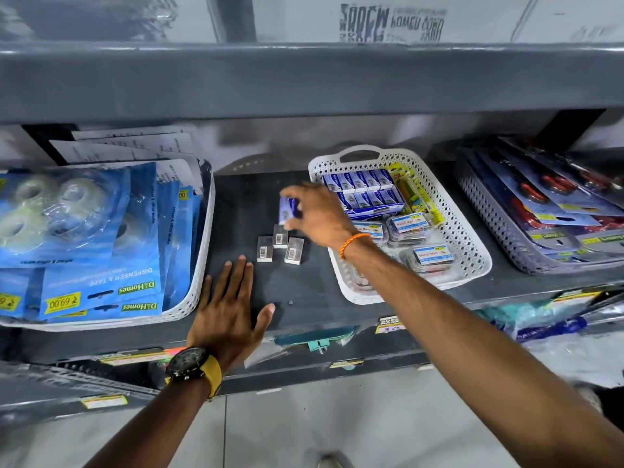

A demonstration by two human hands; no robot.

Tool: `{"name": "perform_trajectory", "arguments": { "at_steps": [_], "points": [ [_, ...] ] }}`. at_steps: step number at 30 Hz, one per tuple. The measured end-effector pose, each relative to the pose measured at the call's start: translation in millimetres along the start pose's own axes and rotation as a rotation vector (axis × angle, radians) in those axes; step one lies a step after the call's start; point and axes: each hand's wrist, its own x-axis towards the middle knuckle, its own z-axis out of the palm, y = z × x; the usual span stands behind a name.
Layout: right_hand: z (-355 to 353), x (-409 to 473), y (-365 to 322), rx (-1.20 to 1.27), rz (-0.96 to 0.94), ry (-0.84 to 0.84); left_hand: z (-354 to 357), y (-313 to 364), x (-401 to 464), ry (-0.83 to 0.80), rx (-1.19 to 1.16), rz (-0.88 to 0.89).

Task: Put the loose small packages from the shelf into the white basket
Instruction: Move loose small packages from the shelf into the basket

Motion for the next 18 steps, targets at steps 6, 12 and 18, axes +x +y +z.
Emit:
{"name": "perform_trajectory", "arguments": {
  "at_steps": [6, 12, 18],
  "points": [
    [-69, 3, 55, -0.106, 0.127, 0.074, 1, 0, -2, -0.002, 0.003, 0.006],
    [-78, -4, 92, -0.115, 0.240, -0.017, 1, 2, 0, 0.000, 0.013, 0.007],
    [-75, 4, 93, -0.061, 0.271, -0.081, 2, 0, 0, -0.009, 0.025, 0.002]
  ]
}}
